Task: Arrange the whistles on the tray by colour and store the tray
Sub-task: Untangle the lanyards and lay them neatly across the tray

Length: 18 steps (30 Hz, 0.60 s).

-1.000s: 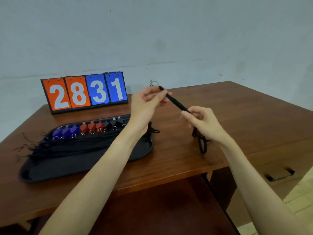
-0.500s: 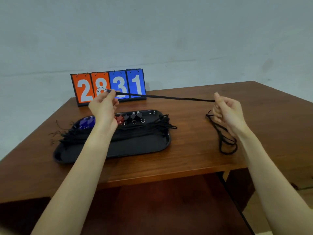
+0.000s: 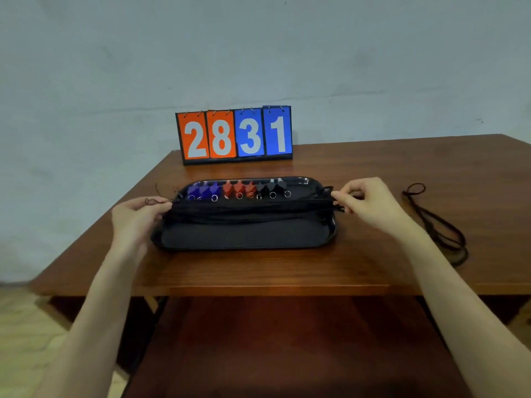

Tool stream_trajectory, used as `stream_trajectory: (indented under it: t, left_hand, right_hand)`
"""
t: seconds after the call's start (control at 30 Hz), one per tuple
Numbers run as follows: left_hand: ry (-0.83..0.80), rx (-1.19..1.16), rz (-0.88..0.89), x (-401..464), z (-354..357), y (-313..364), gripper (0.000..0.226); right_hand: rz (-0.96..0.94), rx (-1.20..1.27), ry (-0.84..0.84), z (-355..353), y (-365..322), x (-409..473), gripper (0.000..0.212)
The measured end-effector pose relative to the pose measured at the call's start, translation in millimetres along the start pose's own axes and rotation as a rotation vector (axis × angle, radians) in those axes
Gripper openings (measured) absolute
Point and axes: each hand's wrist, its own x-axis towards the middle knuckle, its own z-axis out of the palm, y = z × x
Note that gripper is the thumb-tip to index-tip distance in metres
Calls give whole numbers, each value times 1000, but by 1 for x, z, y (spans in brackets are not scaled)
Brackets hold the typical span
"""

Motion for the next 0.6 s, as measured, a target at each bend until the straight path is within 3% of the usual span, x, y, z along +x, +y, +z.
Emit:
stream_trajectory:
  t: [0.17, 0.3, 0.6]
  left_hand:
    - [23, 267, 105, 10, -11, -13, 11]
    - [35, 476, 160, 19, -12, -21, 9]
    - [89, 648, 210, 23, -8, -25, 13]
  right_hand:
    - [-43, -140, -124, 15, -2, 3, 12]
    - [-39, -224, -114, 25, 4, 4, 11]
    - [43, -314, -71, 42, 0, 9, 8]
